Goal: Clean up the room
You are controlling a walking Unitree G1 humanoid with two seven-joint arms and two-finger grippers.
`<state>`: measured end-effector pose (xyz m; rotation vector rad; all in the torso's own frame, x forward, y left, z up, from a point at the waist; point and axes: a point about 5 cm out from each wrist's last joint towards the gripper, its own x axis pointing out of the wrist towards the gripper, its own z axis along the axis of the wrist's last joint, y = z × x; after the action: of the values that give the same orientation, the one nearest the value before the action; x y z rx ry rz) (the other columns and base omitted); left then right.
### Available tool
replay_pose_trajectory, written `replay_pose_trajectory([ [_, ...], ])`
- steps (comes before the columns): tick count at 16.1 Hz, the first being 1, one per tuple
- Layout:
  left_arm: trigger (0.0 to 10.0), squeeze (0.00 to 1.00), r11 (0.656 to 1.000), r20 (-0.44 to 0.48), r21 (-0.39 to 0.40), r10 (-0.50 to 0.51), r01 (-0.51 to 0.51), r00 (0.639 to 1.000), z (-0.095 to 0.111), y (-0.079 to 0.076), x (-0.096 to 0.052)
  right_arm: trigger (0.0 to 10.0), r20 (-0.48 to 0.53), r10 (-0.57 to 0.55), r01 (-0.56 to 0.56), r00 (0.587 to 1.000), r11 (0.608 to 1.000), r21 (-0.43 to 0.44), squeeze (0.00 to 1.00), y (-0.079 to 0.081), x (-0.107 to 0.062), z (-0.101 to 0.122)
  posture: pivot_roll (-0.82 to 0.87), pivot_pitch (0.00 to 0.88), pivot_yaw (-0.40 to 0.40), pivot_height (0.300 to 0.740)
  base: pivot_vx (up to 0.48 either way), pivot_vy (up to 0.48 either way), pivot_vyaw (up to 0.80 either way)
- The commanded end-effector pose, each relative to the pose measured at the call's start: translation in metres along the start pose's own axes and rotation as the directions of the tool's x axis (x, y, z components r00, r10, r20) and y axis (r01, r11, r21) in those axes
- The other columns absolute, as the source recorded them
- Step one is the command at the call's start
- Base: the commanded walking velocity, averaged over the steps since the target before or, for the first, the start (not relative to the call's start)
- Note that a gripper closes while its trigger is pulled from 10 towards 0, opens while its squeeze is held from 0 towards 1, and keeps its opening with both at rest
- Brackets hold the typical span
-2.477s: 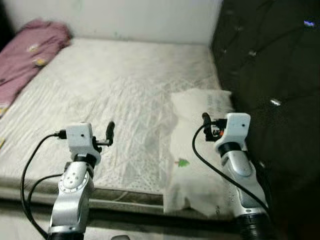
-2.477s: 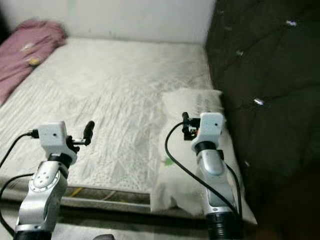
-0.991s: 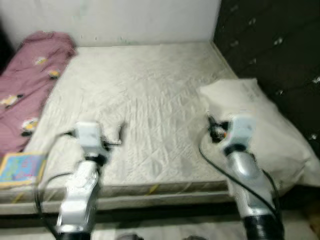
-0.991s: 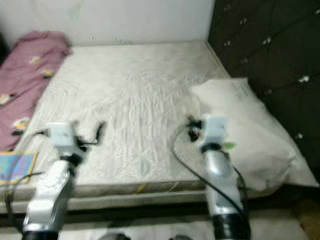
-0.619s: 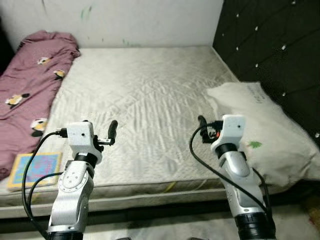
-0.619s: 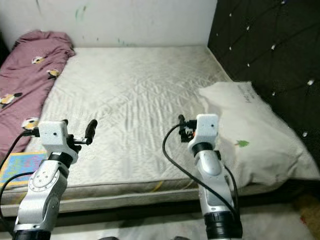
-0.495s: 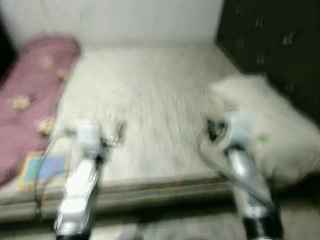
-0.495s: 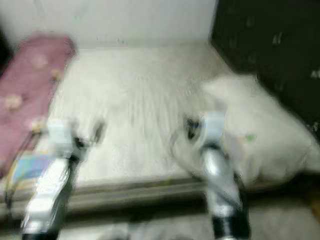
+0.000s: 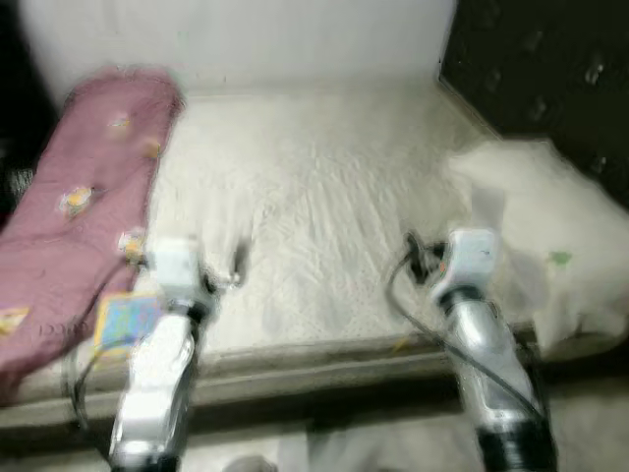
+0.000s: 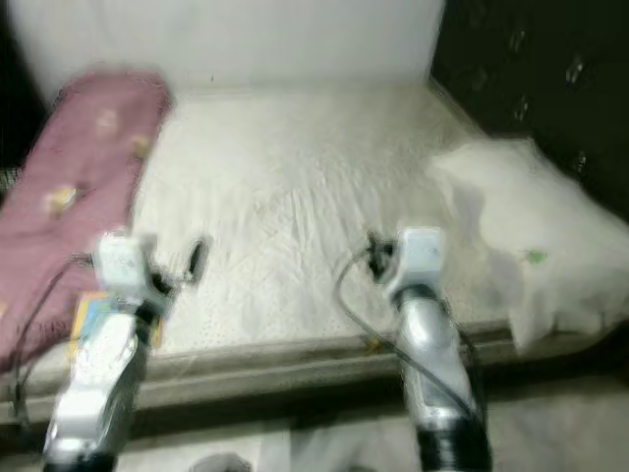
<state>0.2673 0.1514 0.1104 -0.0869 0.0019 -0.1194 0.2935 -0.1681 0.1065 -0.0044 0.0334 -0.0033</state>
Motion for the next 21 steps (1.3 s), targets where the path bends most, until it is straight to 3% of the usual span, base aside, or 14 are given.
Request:
replay_pose_trajectory([
  [1,10.0,0.0,1.0,0.019,0.02,0.015,-0.015,1.0,0.0065,0.0079,0.0002,10.0,0.029,0.025,-0.025,0.999,1.0,0.01,0.0,0.0073,0.0019,0.0075,-0.02,0.0,0.015,0.74,0.0,0.454,0.0],
  [11,10.0,0.0,1.0,0.031,0.029,-0.01,0.009,0.999,0.0083,0.0067,-0.0022,10.0,0.023,0.031,-0.031,0.999,1.0,0.005,0.0,0.0079,0.001,0.0071,-0.02,0.003,0.013,0.74,0.136,0.045,0.0],
  [21,10.0,0.0,0.999,0.039,0.033,-0.027,0.025,0.999,0.009,0.0055,-0.0021,10.0,0.024,0.037,-0.037,0.999,0.999,-0.002,0.0,0.0084,0.0025,0.0074,-0.02,0.0,0.011,0.74,0.438,0.0,0.0],
])
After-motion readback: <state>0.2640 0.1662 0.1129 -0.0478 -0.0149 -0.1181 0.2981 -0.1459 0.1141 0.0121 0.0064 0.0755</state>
